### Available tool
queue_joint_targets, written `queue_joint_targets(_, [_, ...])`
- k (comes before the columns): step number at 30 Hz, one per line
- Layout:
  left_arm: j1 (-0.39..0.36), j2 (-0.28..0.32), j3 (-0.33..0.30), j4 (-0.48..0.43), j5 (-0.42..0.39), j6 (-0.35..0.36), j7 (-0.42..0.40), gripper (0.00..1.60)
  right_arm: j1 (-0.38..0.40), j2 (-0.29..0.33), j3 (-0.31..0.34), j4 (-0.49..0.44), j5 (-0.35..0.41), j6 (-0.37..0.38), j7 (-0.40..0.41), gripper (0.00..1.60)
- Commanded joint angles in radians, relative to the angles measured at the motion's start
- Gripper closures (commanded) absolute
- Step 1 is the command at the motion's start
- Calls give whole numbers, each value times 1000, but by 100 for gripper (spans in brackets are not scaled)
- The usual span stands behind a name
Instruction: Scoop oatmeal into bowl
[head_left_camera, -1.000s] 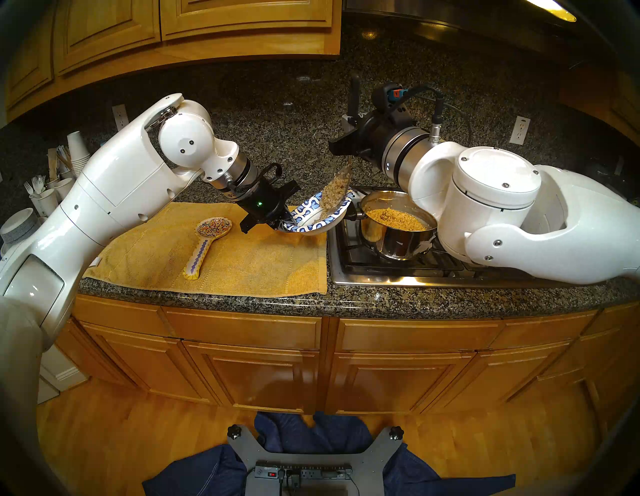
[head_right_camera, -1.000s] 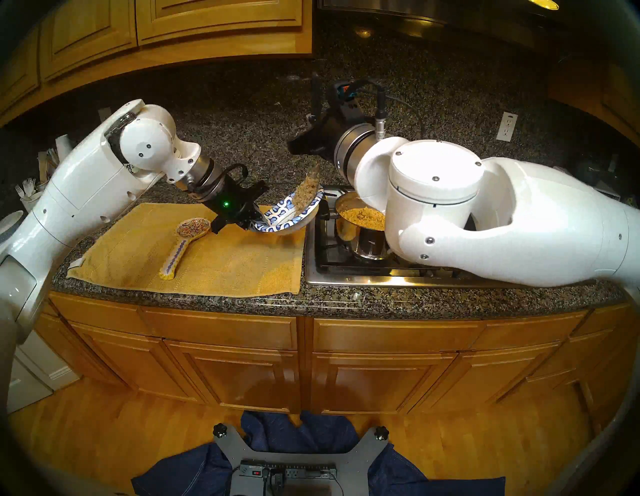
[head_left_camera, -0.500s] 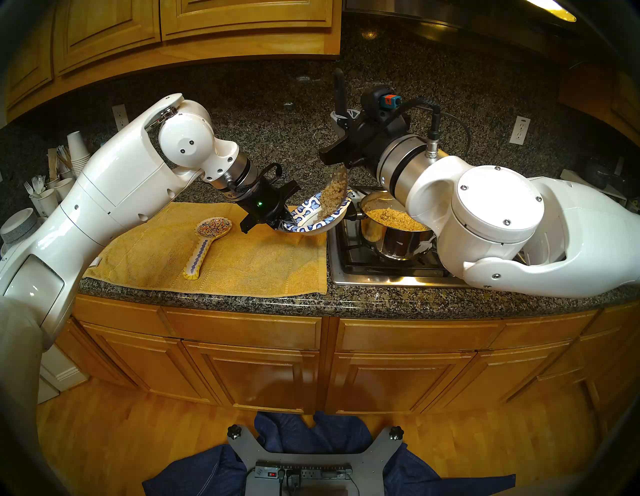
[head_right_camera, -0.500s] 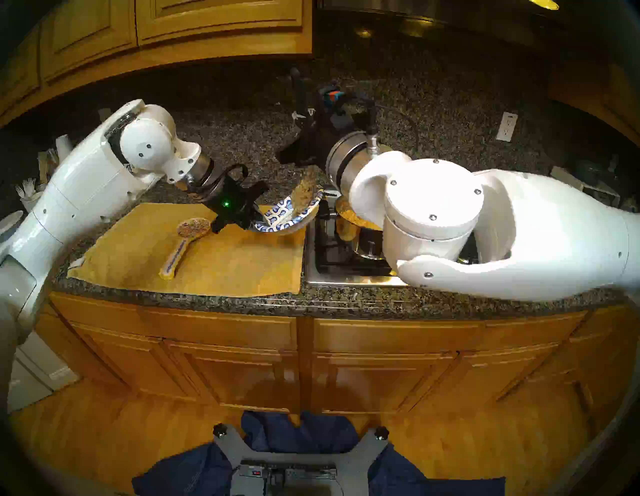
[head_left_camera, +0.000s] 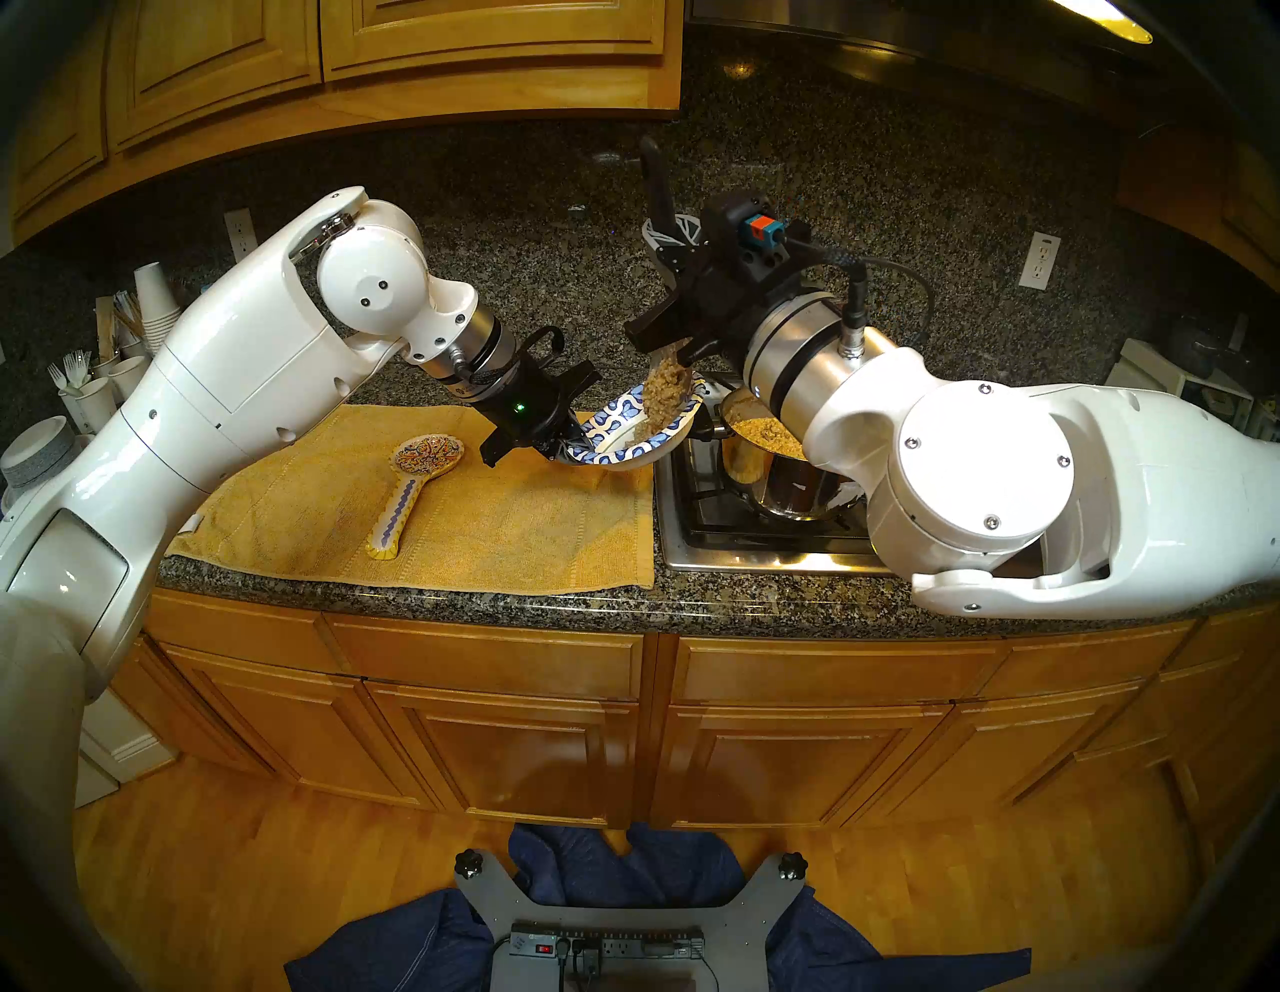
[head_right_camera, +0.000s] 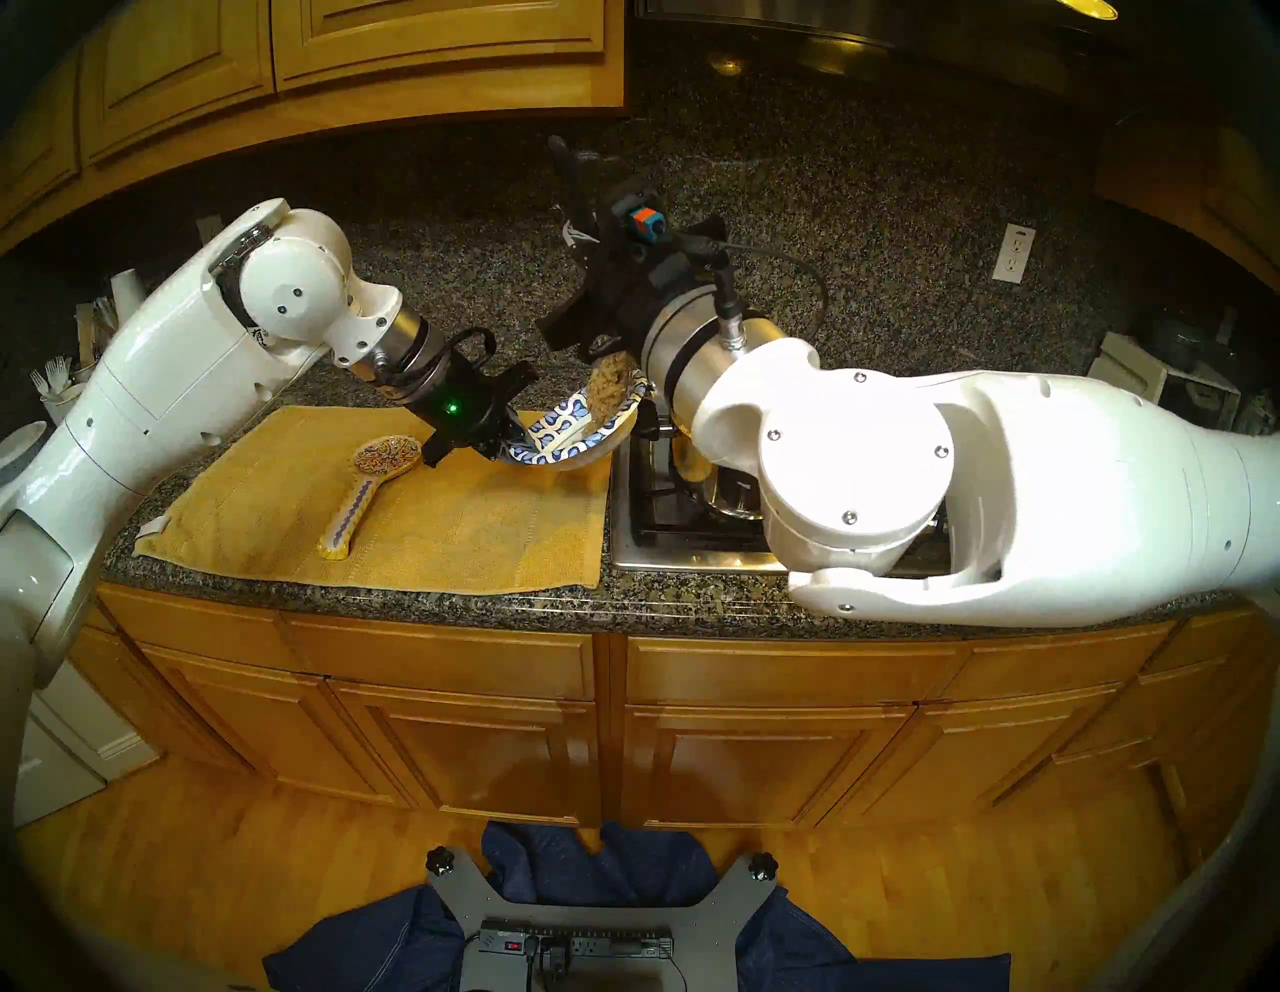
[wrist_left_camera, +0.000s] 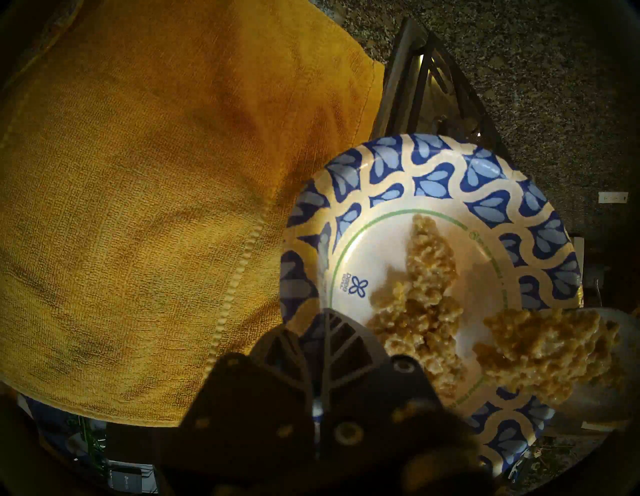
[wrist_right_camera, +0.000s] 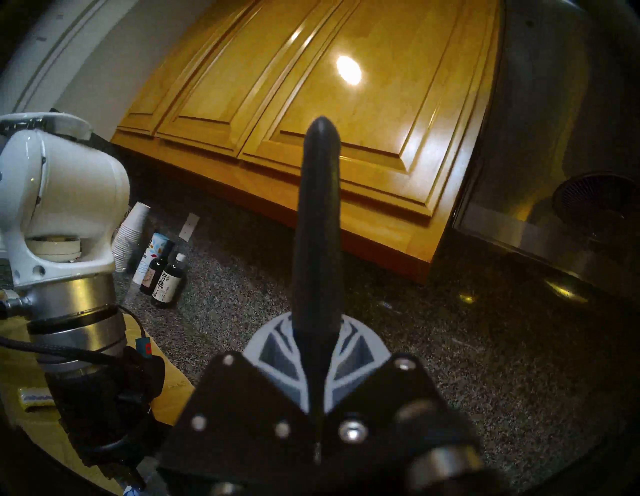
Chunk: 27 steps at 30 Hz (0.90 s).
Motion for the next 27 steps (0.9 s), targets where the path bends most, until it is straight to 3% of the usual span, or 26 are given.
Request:
queue_joint_targets(1, [-36,-6,-20,-3,-2,-1,78,160,16,-22,-13,11,-122,13,-35,160])
queue_joint_targets(17, [-36,-7,-21,-3,-2,-1,79,160,16,-43,-68,16,-264,34,-57,160])
queue_joint_targets(27, [-36,-6,-20,-3,-2,-1,77,160,17,-40,-47,10,-196,30,-66,160])
